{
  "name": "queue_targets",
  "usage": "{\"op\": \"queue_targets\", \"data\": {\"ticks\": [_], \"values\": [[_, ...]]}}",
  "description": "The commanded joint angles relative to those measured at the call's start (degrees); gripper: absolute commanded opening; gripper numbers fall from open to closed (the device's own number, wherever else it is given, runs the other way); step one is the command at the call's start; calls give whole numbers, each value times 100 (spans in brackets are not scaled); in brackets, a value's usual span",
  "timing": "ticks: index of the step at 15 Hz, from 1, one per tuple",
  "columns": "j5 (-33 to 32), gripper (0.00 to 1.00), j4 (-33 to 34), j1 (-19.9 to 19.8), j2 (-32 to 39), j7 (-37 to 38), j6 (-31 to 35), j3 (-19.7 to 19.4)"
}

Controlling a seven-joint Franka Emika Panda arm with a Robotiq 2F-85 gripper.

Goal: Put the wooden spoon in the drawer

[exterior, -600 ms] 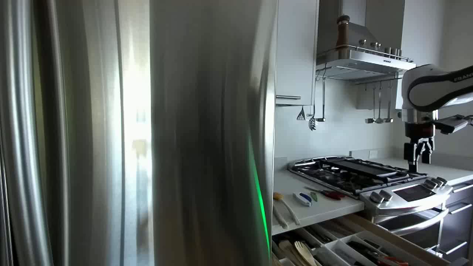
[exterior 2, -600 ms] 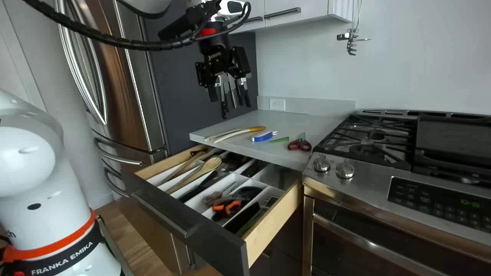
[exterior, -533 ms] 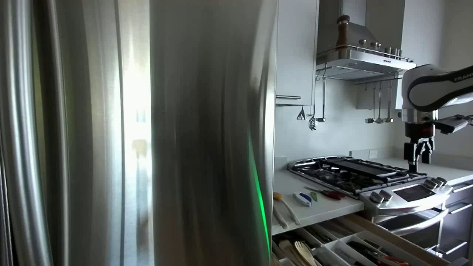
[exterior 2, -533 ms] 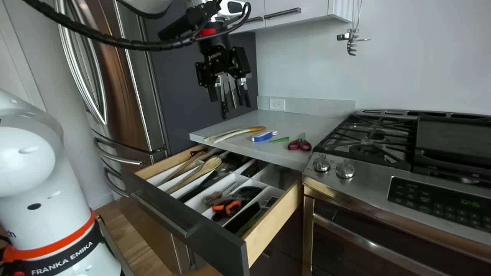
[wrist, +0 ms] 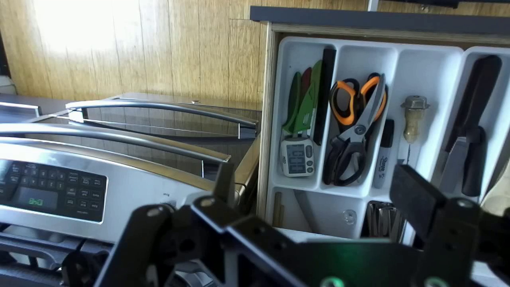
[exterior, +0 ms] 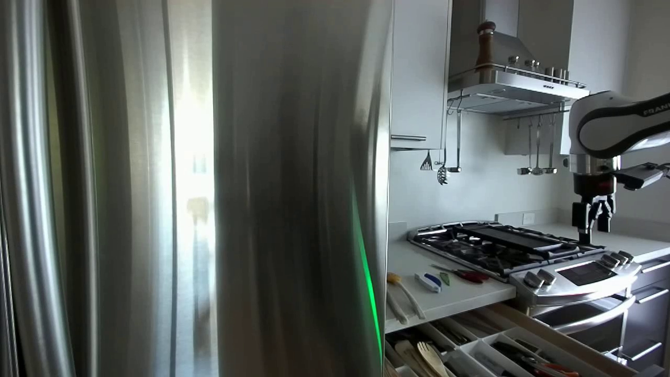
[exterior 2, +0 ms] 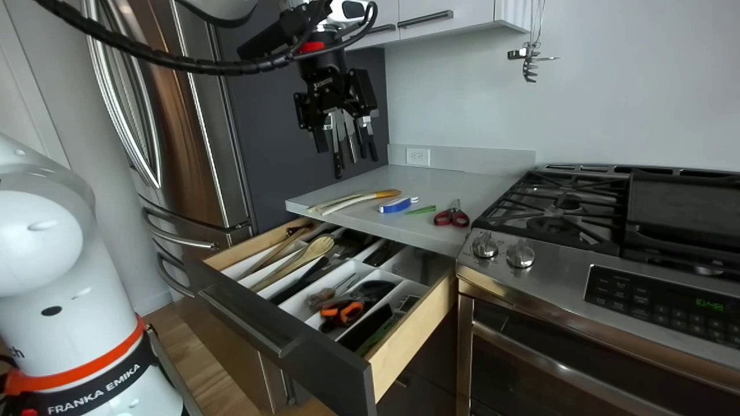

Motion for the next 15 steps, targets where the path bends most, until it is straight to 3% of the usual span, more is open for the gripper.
{"op": "queue_targets", "data": {"ticks": [1,6,9,12,15], "values": [[-39,100,16,83,-1,38,-28,-63],[219,100,610,694,480,597,-247,839],[796,100,1116,1143,1149,1238,-250,1360],[1331,100,1516,1360,1846,1828,184,1609],[1816,100,1975,1421,2715,2116,601,1605]]}}
